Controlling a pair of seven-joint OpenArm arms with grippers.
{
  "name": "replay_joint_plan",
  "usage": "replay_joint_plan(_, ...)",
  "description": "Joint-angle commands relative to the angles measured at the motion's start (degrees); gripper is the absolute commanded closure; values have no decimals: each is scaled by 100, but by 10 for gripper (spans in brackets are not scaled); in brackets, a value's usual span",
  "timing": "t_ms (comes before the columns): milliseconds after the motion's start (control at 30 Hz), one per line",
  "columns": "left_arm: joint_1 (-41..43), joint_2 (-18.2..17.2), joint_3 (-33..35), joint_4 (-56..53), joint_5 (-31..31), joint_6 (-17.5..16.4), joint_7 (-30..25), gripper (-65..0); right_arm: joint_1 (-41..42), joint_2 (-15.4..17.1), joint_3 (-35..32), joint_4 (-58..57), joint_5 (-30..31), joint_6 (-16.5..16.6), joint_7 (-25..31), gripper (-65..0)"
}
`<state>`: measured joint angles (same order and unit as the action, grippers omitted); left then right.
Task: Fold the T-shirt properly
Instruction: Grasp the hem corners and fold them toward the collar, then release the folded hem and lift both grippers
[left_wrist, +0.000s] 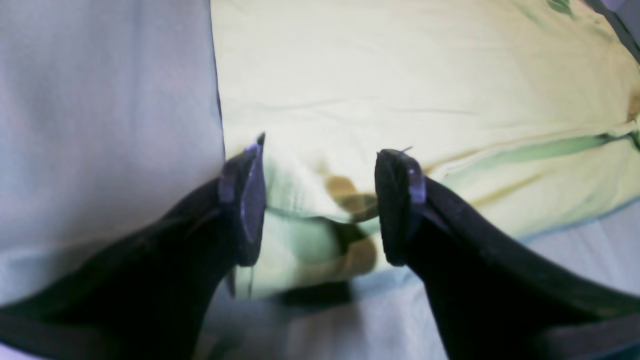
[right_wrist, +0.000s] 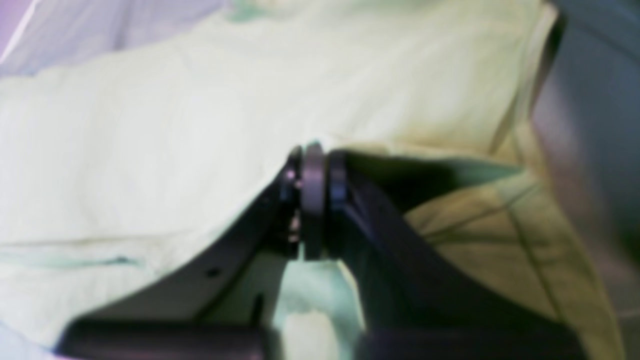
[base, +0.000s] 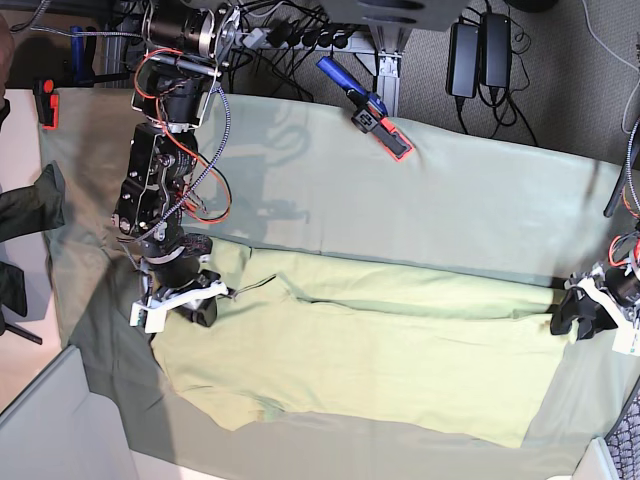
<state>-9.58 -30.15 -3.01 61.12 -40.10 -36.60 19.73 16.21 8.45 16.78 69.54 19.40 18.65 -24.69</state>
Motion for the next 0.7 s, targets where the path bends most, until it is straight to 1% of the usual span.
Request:
replay_joint_plan(0, -175, -114, -33, 72, -96, 87, -103, -375, 153, 57, 2, 105, 74, 114, 138, -222)
replay_joint_plan(33, -203, -116, -33, 72, -96, 138, -103, -376, 153, 55, 2, 105, 79, 114, 138, -312)
replay_joint_plan(67, -236, -116, -33, 72, -96, 149, -103, -376, 153, 55, 2, 105, 85, 114, 136, -381)
replay_joint_plan(100, -260, -118, -33, 72, -98, 149, -96, -376, 153, 57, 2, 107, 155, 114, 136, -421)
replay_joint_plan(133, -286, -120, -33, 74, -101, 149, -76, -376, 153, 57, 2, 114, 256, 114, 136, -431)
replay_joint_plan(200, -352, -136, -33, 74, -105, 151, -55, -376, 153, 57, 2, 160, 417, 116, 133, -430)
replay_joint_plan(333, -472, -168, -76, 74, -120, 170, -4, -376, 151, 59, 87, 444, 391, 118, 118, -430)
replay_joint_plan(367, -472, -181, -118, 79, -142, 168, 55, -376, 151, 61, 166, 542, 393, 120, 42, -430)
replay_joint_plan(433, -470, -199, -232, 92, -363, 168, 400, -376, 151, 61, 417, 765, 393, 122, -247, -430)
replay_joint_plan(567, -457, -208, -713, 92, -887, 166, 1467, -376, 107, 133, 1161, 1154, 396, 118, -1043, -430)
replay_joint_plan(600, -442, -208, -850, 92, -1025, 164, 1635, -376, 92, 164, 1377, 1200, 396, 118, -1231, -430)
replay_joint_plan(667, -358, -216, -1073, 92, -1209, 160, 1718, -376, 2, 227, 1786, 1235, 520, 114, -1478, -430)
